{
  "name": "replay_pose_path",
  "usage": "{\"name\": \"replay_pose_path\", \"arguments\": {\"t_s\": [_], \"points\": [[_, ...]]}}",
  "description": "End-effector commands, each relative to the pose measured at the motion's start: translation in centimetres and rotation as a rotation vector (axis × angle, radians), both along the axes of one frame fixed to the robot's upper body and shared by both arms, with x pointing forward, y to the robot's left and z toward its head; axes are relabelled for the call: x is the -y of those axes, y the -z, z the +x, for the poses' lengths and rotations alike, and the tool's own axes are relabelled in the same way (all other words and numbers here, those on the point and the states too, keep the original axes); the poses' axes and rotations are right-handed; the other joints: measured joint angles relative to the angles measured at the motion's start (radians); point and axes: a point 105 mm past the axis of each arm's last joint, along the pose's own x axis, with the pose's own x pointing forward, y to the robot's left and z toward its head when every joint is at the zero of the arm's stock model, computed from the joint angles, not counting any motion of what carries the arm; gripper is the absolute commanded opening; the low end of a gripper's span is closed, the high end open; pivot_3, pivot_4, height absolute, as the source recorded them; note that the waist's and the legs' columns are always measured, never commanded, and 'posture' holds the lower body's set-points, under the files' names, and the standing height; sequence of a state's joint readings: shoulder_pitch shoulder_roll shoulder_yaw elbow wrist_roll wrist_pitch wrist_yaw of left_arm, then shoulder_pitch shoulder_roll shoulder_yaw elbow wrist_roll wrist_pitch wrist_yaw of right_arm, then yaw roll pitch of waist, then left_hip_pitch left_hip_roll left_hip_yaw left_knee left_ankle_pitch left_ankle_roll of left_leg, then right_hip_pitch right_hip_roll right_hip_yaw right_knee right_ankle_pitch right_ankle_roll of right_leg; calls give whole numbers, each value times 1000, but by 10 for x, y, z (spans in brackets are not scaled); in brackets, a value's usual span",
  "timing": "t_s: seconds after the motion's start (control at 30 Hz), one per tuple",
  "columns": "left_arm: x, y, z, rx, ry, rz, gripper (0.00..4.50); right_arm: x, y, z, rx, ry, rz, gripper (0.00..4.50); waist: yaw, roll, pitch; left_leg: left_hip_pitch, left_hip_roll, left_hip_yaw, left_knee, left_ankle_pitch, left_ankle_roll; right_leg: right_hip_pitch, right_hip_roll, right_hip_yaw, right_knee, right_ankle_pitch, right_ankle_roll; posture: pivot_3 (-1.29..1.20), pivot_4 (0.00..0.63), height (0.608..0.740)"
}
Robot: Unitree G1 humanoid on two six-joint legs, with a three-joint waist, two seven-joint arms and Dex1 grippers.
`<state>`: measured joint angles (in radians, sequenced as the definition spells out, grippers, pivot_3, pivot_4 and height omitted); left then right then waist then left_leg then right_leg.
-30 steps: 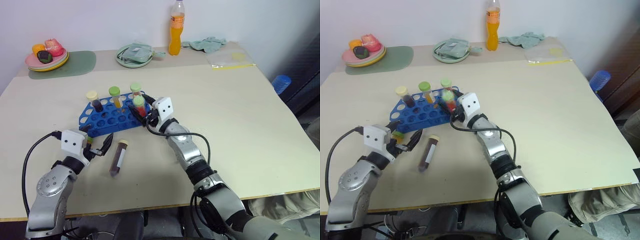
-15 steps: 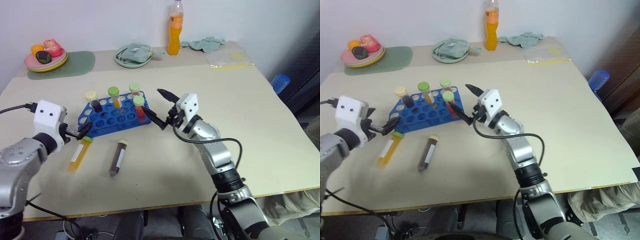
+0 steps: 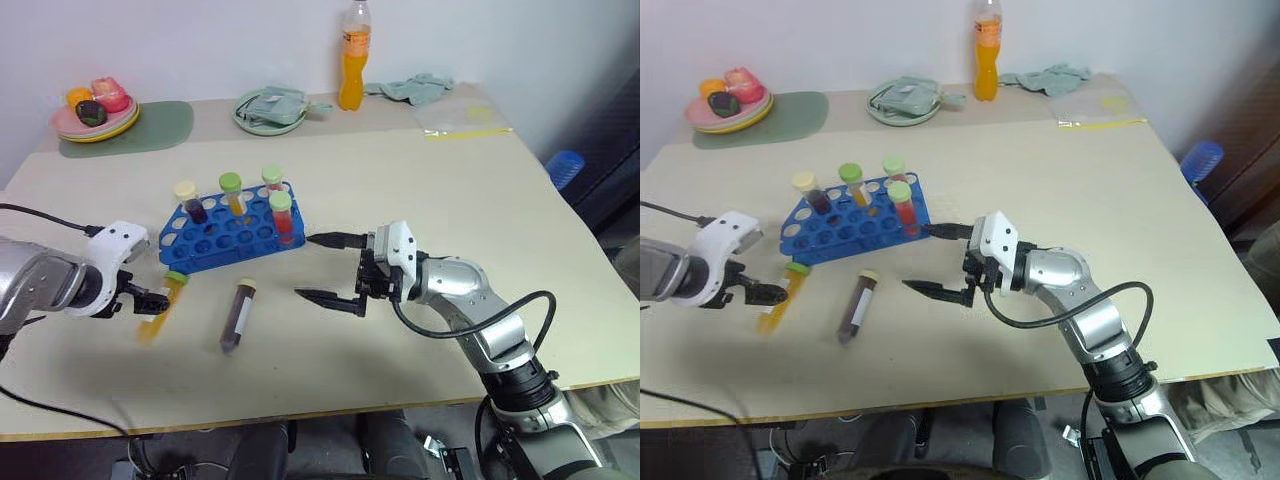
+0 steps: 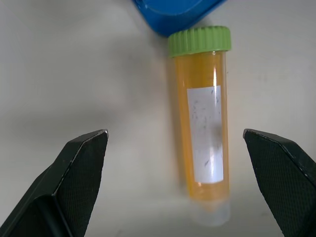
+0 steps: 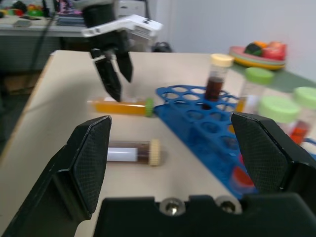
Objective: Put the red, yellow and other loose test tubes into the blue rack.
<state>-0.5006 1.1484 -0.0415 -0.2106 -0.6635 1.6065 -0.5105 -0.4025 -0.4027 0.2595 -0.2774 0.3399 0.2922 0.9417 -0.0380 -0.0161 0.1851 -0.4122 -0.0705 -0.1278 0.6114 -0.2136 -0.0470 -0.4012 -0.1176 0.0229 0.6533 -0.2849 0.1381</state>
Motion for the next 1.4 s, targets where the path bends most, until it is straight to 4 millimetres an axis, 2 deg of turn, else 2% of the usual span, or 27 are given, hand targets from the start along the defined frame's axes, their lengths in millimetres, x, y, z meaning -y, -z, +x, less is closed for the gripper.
{"name": "replay_pose_path", "arguments": {"t_s": [0.03, 0.1, 0.17, 0.33, 0.37, 0.43, 0.5, 0.67, 0.73, 0.83, 0.97, 1.07, 1.23, 1.4], "points": [[7, 5, 5, -23, 2, -38, 4500, -3, -9, -9, 33, -25, 14, 4258, 2, -1, 0, 0, 0, 0, 0, 0, 0, 0, 0, 0, 0, 0, 0, 0, 150, 740], [7, 10, 4, -42, 0, -26, 4002, -3, -7, -10, 34, -25, 7, 4299, 0, -1, 0, 0, 0, 0, 0, 0, 0, 0, 0, 0, 0, 0, 0, 0, 150, 740], [5, 13, 4, -48, -12, -15, 3261, -3, -7, -11, 34, -24, 4, 4299, -2, -1, 0, 0, 0, 0, 0, 0, 0, 0, 0, 0, 0, 0, 0, 0, 150, 740], [3, 12, 2, -49, -19, -22, 874, -4, -6, -12, 24, -25, 3, 4299, -3, -1, 0, 0, 0, -1, 0, 0, 0, -1, 0, 0, 0, 0, 0, 0, 150, 740], [3, 11, -1, -48, -9, -21, 775, -4, -6, -12, 22, -27, 2, 4299, -3, -1, 0, 0, 0, 0, 0, 0, 0, -1, 0, 0, 0, 0, 0, 0, 150, 740], [11, 2, -9, -18, 70, -44, 775, -4, -5, -13, 21, -31, -2, 4299, -7, -1, 0, 0, 0, -1, 0, 0, 0, -1, 0, 0, 0, 0, 0, 0, 150, 740], [18, -9, -13, 96, 173, -75, 775, -3, -5, -13, 22, -30, -4, 4299, -8, -1, 0, 0, 0, 1, -1, 0, 0, -2, 0, 2, 0, 0, 0, 0, 150, 740], [28, -56, -7, 704, 377, -6, 775, -3, -4, -12, 15, -36, -6, 4299, 3, 0, 0, -1, 5, 4, -2, 0, -1, -3, -2, 2, -1, 0, -1, 0, 150, 740], [35, -72, -1, 886, 338, -62, 775, -4, -4, -11, 12, -40, -1, 4299, 20, 0, 0, -2, 6, 4, -1, 0, -1, -2, -1, 1, -4, 1, -2, 0, 150, 740], [46, -92, 21, 1109, 218, -114, 775, -6, -6, -8, 7, -38, 16, 4299, 45, -2, -1, -1, 5, 3, 2, 0, 0, 1, -1, -2, -5, 1, -2, 0, 150, 740], [85, -118, 29, 1401, 153, -233, 775, -8, -4, -6, -2, -39, 24, 4299, 50, -6, -3, -1, -1, 1, 4, 0, 0, 4, -2, -2, -5, 3, 1, 0, 150, 740], [107, -101, 39, 1453, 160, -156, 775, -8, -3, -3, -8, -28, 31, 4299, 44, -5, -3, -1, -1, 2, 4, 0, 0, 3, -2, 0, -6, 3, 1, 0, 150, 740], [130, -77, 46, 1491, 23, -254, 775, -6, -2, -1, -12, 8, 37, 4299, 41, -5, -3, -1, 0, 5, 3, 0, 0, 2, -1, 0, -5, 3, 1, 0, 150, 740], [139, -49, 50, 1425, 58, -195, 775, -3, -1, 0, -14, 37, 44, 4299, 42, -5, -3, -1, 0, 6, 3, 0, 1, 2, -1, 0, -5, 3, 1, 0, 150, 740]]}}
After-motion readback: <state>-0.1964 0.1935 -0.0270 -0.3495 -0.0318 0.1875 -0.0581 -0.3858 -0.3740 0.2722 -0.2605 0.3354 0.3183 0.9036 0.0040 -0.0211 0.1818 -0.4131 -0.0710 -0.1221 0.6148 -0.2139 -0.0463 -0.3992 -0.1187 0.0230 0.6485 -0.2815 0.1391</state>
